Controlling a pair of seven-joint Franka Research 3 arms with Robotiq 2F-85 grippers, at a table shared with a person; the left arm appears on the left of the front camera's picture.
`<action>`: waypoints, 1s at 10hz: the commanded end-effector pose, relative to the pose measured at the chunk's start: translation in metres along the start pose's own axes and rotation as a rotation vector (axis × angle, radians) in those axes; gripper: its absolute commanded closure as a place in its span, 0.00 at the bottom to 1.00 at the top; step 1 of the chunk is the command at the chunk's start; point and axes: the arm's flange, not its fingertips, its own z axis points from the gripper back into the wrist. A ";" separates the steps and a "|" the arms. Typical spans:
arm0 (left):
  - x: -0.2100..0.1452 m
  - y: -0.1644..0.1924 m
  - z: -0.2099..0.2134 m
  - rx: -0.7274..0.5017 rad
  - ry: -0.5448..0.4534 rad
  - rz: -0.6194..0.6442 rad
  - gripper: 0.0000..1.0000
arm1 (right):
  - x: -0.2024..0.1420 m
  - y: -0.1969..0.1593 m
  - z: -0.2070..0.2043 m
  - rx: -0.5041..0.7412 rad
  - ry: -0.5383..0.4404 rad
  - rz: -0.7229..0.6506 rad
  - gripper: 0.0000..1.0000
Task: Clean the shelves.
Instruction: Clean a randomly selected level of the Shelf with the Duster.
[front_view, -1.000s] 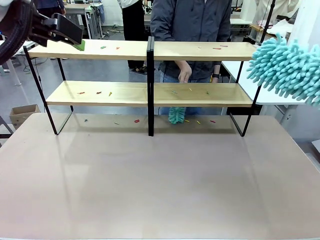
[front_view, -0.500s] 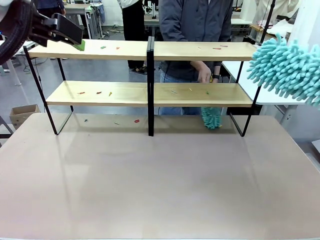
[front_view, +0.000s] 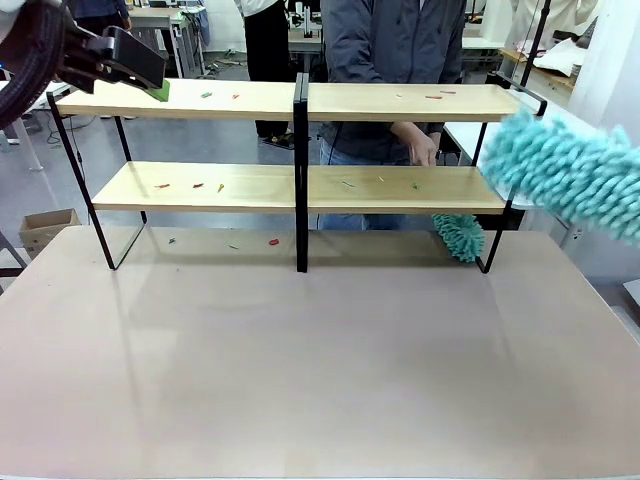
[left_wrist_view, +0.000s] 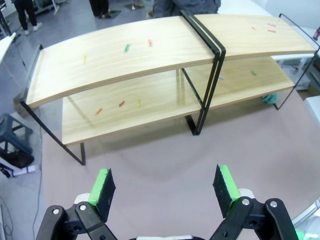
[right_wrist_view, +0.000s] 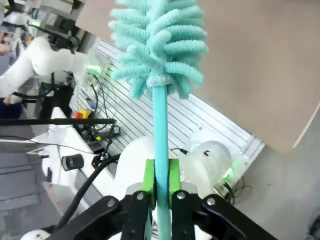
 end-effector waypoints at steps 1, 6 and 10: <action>0.000 0.001 0.000 -0.003 -0.002 0.008 0.00 | -0.005 0.002 0.004 0.020 -0.008 0.009 0.87; 0.000 0.001 0.000 -0.003 -0.002 0.008 0.00 | 0.015 -0.003 0.002 0.024 -0.011 0.027 0.87; 0.000 0.001 0.000 -0.003 -0.002 0.008 0.00 | 0.034 0.013 -0.012 -0.007 -0.003 0.088 0.87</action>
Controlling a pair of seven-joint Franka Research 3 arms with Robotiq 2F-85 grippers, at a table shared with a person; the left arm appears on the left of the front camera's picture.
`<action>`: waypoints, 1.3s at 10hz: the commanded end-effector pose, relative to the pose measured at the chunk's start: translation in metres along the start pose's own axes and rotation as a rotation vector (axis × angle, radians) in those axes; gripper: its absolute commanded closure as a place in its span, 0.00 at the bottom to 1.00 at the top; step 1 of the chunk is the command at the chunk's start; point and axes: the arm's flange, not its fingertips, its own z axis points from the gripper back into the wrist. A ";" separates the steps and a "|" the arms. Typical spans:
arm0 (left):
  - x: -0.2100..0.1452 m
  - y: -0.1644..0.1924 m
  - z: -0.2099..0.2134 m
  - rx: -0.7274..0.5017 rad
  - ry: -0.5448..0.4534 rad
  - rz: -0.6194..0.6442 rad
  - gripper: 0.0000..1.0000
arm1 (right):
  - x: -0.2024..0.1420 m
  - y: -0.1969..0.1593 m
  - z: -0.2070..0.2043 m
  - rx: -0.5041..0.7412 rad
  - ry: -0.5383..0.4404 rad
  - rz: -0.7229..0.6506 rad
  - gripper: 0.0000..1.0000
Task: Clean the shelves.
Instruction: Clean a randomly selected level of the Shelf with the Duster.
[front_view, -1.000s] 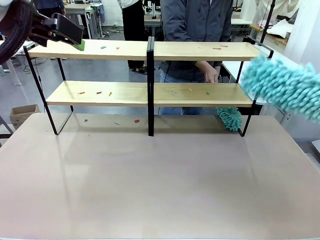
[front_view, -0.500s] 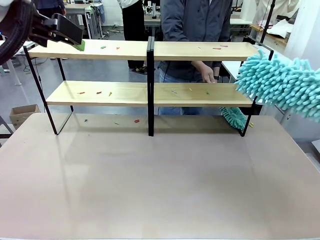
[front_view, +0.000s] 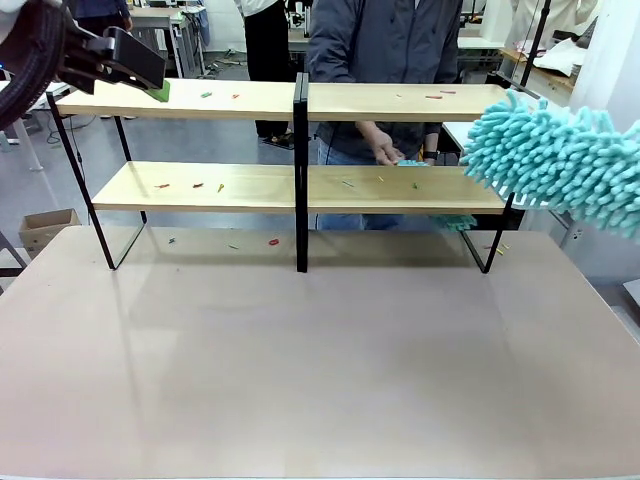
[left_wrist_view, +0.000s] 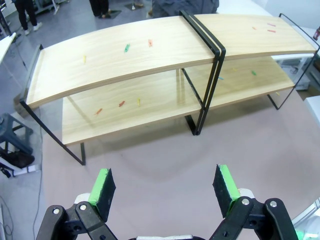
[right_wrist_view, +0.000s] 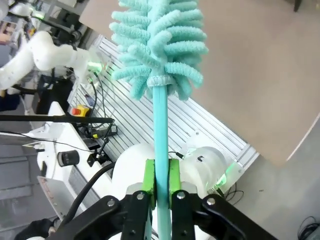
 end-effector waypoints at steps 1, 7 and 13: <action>0.000 0.001 0.001 -0.003 -0.003 0.008 0.00 | 0.026 0.013 -0.018 -0.009 -0.012 0.034 0.87; 0.000 0.001 0.001 -0.003 -0.003 0.008 0.00 | 0.087 0.030 -0.086 -0.028 0.061 0.080 0.87; 0.000 0.001 0.001 -0.003 -0.003 0.008 0.00 | 0.215 -0.017 -0.166 -0.030 0.058 0.002 0.87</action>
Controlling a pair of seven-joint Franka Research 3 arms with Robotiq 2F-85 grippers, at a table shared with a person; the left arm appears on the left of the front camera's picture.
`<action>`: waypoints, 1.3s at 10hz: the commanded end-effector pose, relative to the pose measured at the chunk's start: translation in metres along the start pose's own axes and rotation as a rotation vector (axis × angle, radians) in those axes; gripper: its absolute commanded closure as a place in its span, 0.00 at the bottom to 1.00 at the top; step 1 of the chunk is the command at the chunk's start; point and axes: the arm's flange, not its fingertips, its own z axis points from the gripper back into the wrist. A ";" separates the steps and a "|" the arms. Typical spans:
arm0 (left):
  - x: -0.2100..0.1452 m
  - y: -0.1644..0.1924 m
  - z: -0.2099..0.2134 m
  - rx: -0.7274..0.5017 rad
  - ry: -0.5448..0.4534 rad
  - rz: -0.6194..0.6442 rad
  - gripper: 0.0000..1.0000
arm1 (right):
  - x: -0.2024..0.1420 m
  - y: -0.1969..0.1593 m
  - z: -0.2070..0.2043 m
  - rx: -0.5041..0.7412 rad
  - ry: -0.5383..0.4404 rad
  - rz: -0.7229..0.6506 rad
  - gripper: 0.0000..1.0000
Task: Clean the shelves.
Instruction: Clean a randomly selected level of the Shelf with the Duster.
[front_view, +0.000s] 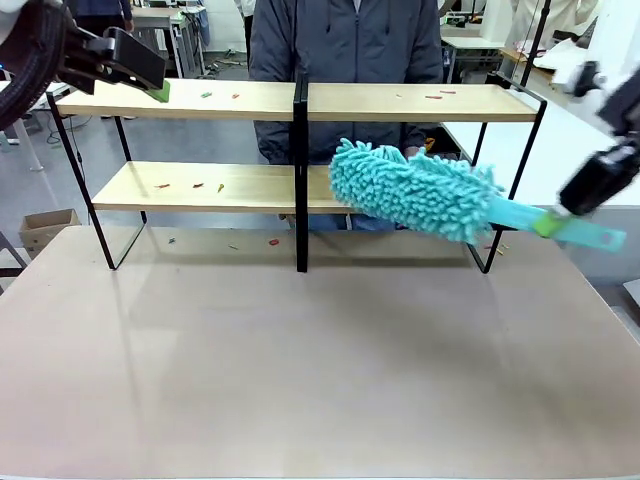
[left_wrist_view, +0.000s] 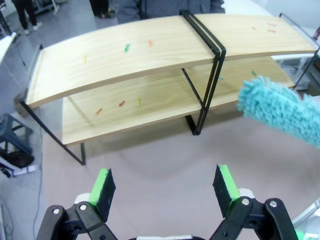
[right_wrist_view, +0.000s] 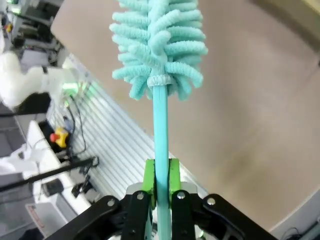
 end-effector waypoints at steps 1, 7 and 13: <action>0.000 0.001 0.001 -0.003 -0.003 0.008 0.00 | 0.037 -0.009 -0.005 0.026 -0.044 -0.044 0.87; 0.000 0.001 0.001 -0.003 -0.003 0.008 0.00 | 0.103 -0.049 -0.067 0.047 -0.076 -0.159 0.87; 0.000 0.001 0.001 -0.003 -0.003 0.008 0.00 | 0.081 -0.062 -0.082 -0.166 -0.123 -0.472 0.87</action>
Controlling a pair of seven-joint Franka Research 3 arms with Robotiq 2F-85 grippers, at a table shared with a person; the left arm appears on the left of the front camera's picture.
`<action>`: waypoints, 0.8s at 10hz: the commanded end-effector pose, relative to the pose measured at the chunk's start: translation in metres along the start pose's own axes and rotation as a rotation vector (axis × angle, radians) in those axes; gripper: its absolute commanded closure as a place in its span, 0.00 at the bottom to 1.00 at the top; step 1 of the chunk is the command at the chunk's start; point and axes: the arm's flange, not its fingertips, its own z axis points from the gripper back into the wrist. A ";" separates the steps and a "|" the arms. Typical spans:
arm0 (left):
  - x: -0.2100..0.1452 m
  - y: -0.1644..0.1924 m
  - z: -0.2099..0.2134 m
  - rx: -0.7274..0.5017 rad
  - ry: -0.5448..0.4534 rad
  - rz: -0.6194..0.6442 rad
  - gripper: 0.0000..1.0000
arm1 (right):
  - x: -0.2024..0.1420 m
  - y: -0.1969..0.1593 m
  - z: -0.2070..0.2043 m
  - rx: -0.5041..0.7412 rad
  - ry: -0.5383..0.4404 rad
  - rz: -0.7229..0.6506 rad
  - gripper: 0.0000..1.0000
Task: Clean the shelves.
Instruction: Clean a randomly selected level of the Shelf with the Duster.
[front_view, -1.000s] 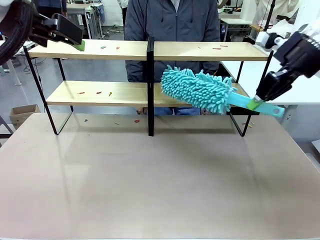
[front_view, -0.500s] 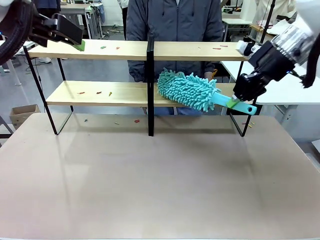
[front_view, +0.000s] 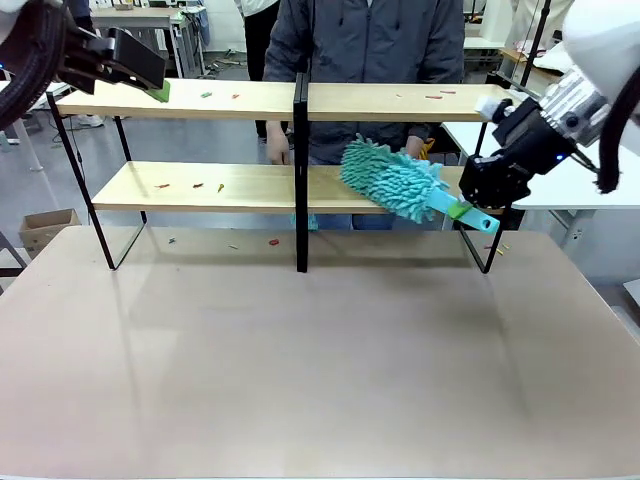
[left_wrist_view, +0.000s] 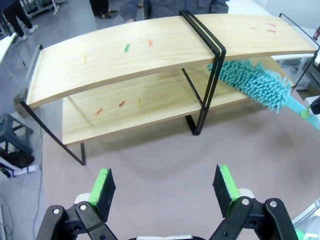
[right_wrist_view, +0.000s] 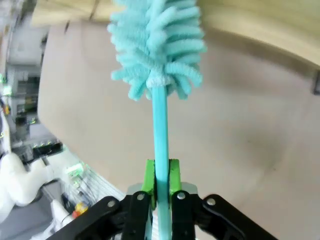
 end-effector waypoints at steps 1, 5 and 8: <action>0.000 0.001 0.001 -0.003 -0.003 0.008 0.00 | -0.021 0.001 0.007 -0.194 -0.019 -0.203 0.87; 0.000 0.001 0.001 -0.003 -0.003 0.008 0.00 | -0.048 0.003 0.041 -0.574 -0.313 -0.285 0.87; 0.000 0.001 0.001 -0.003 -0.003 0.008 0.00 | -0.052 0.015 0.036 -0.440 -0.264 -0.169 0.87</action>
